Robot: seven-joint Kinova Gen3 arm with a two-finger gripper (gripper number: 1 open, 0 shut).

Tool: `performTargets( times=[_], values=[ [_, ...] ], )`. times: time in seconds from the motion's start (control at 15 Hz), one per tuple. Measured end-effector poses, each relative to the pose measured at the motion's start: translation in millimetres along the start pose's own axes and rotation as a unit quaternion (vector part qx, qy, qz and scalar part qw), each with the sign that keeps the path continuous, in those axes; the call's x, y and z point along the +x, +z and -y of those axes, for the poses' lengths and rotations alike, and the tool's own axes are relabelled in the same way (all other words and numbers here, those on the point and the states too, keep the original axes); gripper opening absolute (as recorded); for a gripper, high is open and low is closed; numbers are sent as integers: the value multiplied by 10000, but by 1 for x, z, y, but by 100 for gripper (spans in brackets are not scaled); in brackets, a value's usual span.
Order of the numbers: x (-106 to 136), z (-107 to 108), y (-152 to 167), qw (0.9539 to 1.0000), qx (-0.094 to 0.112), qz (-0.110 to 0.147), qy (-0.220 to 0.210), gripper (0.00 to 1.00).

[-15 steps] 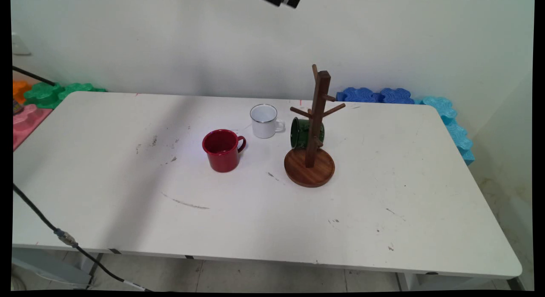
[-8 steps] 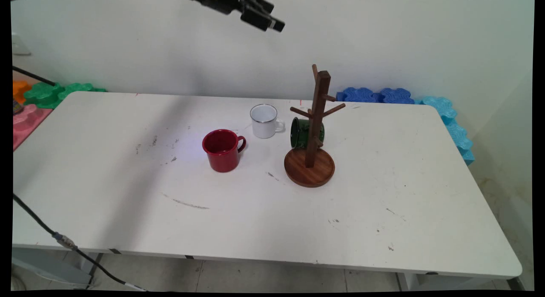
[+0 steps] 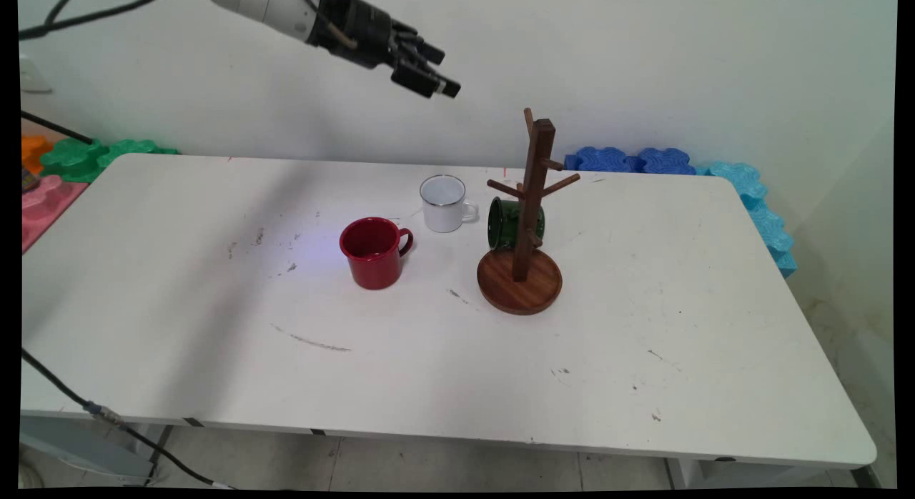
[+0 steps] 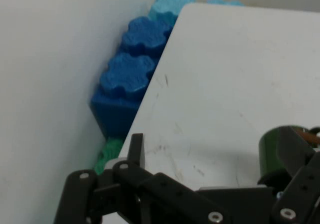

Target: Pick up the green mug from the rack

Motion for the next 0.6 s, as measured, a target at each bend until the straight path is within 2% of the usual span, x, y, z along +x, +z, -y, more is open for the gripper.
performTargets(
  times=[0.6],
  values=[
    [-48,-14,19,9993,-124,222,275,100]
  ],
)
